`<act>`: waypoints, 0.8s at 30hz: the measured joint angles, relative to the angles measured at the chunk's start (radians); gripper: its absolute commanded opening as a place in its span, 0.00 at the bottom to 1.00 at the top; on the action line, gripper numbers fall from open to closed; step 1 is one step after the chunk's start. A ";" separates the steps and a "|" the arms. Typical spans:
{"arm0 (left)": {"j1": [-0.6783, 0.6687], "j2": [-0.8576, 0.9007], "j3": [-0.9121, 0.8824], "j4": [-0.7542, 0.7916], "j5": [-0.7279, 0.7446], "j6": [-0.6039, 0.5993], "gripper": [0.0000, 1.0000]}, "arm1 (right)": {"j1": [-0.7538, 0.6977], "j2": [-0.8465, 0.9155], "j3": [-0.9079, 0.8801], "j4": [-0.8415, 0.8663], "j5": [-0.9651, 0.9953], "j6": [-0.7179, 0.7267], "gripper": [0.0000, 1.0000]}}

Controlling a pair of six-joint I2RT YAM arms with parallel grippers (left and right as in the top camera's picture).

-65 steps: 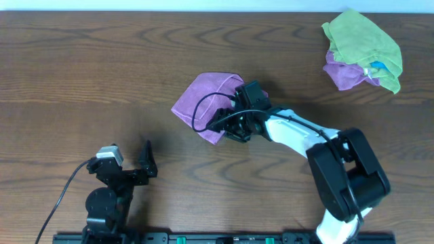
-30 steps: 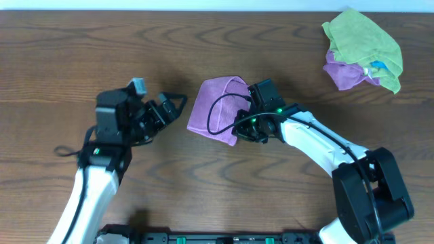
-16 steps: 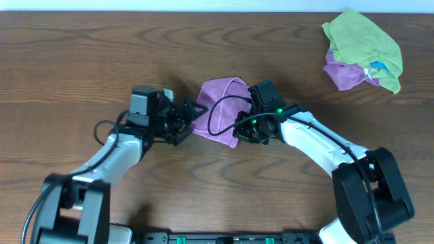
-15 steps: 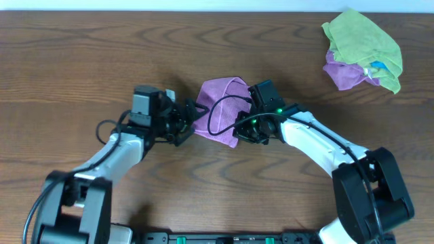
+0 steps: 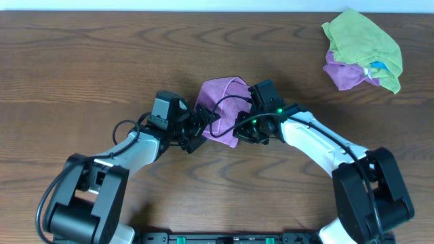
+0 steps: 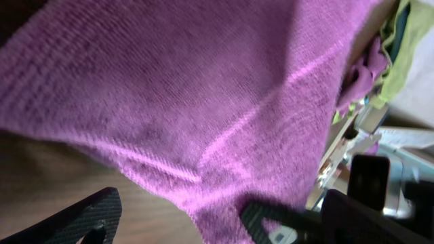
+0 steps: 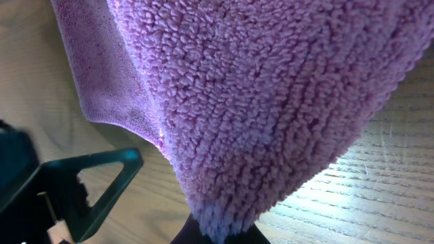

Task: Fold the cloth
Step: 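Grasp the pink cloth's left edge with the left gripper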

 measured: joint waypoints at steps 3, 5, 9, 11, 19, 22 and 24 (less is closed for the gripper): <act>0.000 0.024 0.000 0.048 -0.017 -0.055 0.95 | 0.000 0.000 0.000 0.000 -0.003 0.000 0.01; 0.000 0.031 0.000 0.077 -0.019 -0.077 0.95 | 0.000 0.000 0.000 0.000 -0.008 0.000 0.01; -0.002 0.034 0.000 0.115 -0.025 -0.111 0.95 | 0.000 0.000 0.000 0.000 -0.013 0.000 0.01; -0.002 0.034 0.000 0.118 -0.029 -0.122 0.95 | 0.000 0.000 0.000 0.000 -0.014 0.000 0.01; -0.041 0.035 0.000 0.119 -0.074 -0.160 0.90 | 0.000 0.000 0.000 0.000 -0.016 0.000 0.01; -0.047 0.035 0.001 0.119 -0.092 -0.171 0.72 | 0.000 0.000 0.000 0.000 -0.019 0.000 0.01; -0.047 0.035 0.001 0.119 -0.098 -0.174 0.63 | 0.000 0.000 0.000 0.000 -0.019 0.000 0.01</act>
